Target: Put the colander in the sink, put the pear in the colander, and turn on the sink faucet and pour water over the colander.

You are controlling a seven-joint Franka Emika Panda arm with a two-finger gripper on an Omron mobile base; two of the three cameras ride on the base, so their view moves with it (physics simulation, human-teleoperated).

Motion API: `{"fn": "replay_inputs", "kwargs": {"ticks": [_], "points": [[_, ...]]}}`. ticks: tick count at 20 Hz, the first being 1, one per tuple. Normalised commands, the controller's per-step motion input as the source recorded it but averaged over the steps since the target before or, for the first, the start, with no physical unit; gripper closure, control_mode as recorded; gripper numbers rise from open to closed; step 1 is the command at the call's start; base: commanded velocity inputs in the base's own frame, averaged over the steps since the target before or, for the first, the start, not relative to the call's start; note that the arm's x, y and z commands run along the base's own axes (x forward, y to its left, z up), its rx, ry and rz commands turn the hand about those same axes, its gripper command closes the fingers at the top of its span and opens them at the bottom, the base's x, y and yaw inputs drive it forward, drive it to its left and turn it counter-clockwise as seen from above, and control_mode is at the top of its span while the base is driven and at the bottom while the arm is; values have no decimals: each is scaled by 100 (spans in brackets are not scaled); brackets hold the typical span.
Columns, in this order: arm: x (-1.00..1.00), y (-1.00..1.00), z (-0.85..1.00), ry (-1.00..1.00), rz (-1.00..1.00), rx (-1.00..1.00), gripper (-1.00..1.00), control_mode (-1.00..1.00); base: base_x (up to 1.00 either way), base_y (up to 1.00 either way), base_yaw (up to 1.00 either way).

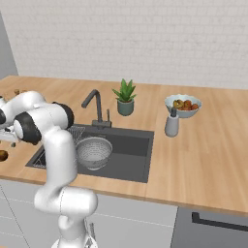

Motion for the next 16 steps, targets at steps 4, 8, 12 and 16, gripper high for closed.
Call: {"fn": "replay_inputs", "kwargs": {"ticks": [4, 8, 12, 16], "points": [[0, 9, 0, -5, 0, 0, -100, -100, 0, 0, 0], [1, 0, -10, -2, 0, 0, -100, -100, 0, 0, 0], [3, 0, -37, -1, 0, 0, -100, -100, 0, 0, 0], [0, 0, -31, 0, 0, 0, -100, -100, 0, 0, 0]]}}
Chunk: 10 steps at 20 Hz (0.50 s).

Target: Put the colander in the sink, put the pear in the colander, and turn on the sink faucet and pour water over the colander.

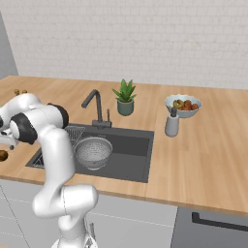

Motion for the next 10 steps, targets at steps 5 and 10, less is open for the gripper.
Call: {"fn": "replay_inputs", "kwargs": {"ticks": [5, 10], "points": [[-7, 0, -2, 0, 0, 0, -100, -100, 0, 0, 0], [-11, 0, -6, 0, 0, 0, -100, -100, 0, 0, 0]]}}
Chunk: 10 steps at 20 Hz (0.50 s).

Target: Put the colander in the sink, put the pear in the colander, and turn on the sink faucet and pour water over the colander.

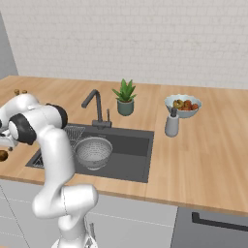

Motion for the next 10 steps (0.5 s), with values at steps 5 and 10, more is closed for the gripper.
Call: {"fn": "replay_inputs", "kwargs": {"ticks": [5, 10], "points": [[-24, 0, -11, 0, 0, 2, -100, -100, 0, 0, 0], [-8, 0, -5, 0, 0, 0, -100, -100, 0, 0, 0]]}}
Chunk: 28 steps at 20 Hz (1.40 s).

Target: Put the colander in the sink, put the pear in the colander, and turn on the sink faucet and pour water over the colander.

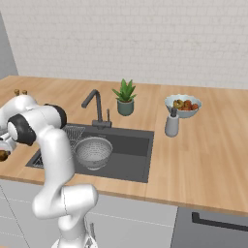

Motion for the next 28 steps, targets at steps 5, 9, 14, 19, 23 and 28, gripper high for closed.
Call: {"fn": "replay_inputs", "kwargs": {"ticks": [5, 9, 14, 19, 23, 28], "points": [[-1, -1, 0, 0, 0, 1, -100, -100, 0, 0, 0], [-13, -8, -2, 0, 0, 1, -100, -100, 0, 0, 0], [-12, -14, -3, 0, 0, 1, -100, -100, 0, 0, 0], [-6, -15, 0, 0, 0, 0, -100, -100, 0, 0, 0], [0, 0, -1, 0, 0, 0, -100, -100, 0, 0, 0], [0, 4, -12, 0, 0, 0, -100, -100, 0, 0, 0]]}}
